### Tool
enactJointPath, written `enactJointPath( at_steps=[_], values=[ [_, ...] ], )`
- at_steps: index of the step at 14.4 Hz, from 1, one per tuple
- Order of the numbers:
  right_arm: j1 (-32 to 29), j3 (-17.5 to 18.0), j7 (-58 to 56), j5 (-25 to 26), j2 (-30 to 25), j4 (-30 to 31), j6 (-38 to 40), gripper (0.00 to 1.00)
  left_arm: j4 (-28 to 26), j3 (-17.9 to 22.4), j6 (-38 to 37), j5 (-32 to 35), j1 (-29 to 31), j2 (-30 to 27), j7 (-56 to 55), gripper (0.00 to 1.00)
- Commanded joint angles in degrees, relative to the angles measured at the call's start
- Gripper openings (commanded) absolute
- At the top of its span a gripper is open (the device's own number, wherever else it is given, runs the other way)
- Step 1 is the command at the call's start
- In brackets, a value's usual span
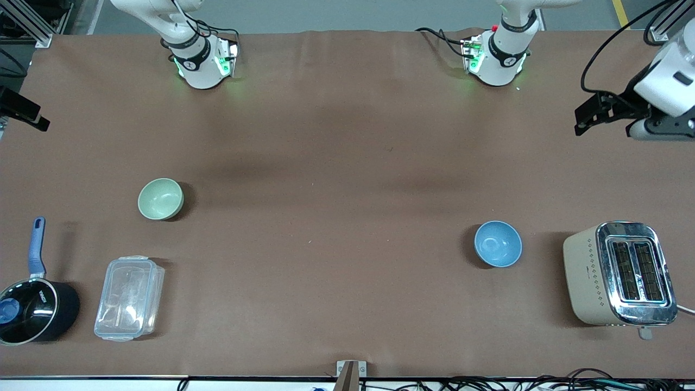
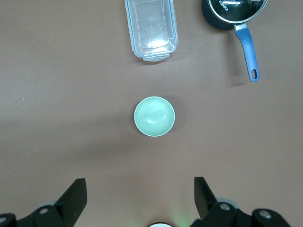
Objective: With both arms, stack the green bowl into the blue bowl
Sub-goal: 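Reach the left gripper to the blue bowl while the right gripper reaches the green bowl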
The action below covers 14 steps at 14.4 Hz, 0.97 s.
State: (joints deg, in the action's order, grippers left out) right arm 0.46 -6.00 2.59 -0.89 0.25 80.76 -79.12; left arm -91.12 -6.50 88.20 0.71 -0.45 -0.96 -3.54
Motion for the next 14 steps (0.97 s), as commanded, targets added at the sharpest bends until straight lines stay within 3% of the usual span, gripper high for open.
enactJointPath(
  at_steps=[1,5,7,11,14],
  values=[
    [0.2,-0.2,-0.6,-0.5,-0.7,0.9,-0.3,1.0,3.0,0.2,3.9,1.7,-0.2,8.6,0.3,1.0],
    [0.1,-0.2,-0.7,-0.5,-0.7,1.1,-0.1,1.0,-0.2,0.2,14.4,3.7,-0.2,18.3,-0.3,1.0],
    [-0.6,-0.6,-0.9,-0.5,-0.9,4.7,-0.9,1.0,-3.3,0.2,22.4,3.7,0.1,22.6,-0.4,1.0],
    [-2.0,-0.7,-1.4,0.5,-2.8,26.0,-17.7,1.0,-7.2,0.2,36.4,4.3,1.0,31.6,-0.4,0.99],
    [-3.6,-0.7,-2.8,0.9,-2.6,40.1,-35.4,1.0,-5.3,0.2,39.1,4.3,0.6,36.3,-0.7,0.81]
  ],
)
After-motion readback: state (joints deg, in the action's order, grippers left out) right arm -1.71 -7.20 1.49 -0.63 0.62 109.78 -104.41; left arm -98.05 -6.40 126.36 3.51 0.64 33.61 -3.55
